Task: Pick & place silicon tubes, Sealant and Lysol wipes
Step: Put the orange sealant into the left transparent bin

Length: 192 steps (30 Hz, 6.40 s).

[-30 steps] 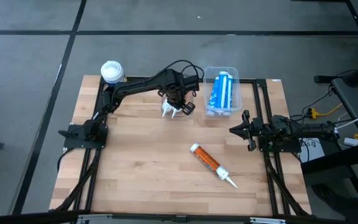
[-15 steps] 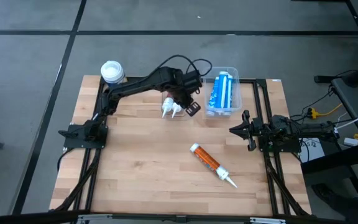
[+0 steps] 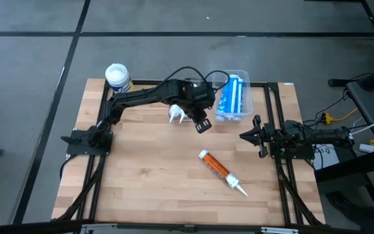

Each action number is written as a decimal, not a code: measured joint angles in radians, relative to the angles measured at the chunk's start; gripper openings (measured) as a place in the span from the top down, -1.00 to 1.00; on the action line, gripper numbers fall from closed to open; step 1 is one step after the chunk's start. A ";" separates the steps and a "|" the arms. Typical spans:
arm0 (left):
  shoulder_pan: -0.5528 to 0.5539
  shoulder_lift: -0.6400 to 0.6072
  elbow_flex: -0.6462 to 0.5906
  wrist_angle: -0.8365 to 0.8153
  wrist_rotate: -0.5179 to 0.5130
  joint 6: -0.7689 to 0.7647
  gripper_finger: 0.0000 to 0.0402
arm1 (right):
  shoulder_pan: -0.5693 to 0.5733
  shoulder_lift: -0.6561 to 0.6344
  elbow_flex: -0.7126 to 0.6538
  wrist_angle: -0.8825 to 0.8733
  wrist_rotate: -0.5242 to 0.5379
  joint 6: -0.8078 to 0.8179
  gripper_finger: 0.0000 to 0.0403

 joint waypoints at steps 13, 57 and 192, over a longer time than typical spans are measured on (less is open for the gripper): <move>-0.107 -0.009 0.000 0.079 -0.017 0.100 0.94 | 0.000 0.000 0.000 0.000 0.000 0.001 0.83; -0.263 -0.139 -0.031 0.247 -0.057 0.281 0.55 | 0.000 0.000 0.000 0.164 0.001 0.582 0.83; -0.173 -1.290 -0.477 0.521 -0.083 0.476 0.70 | 0.000 0.000 0.000 0.411 0.240 0.650 0.83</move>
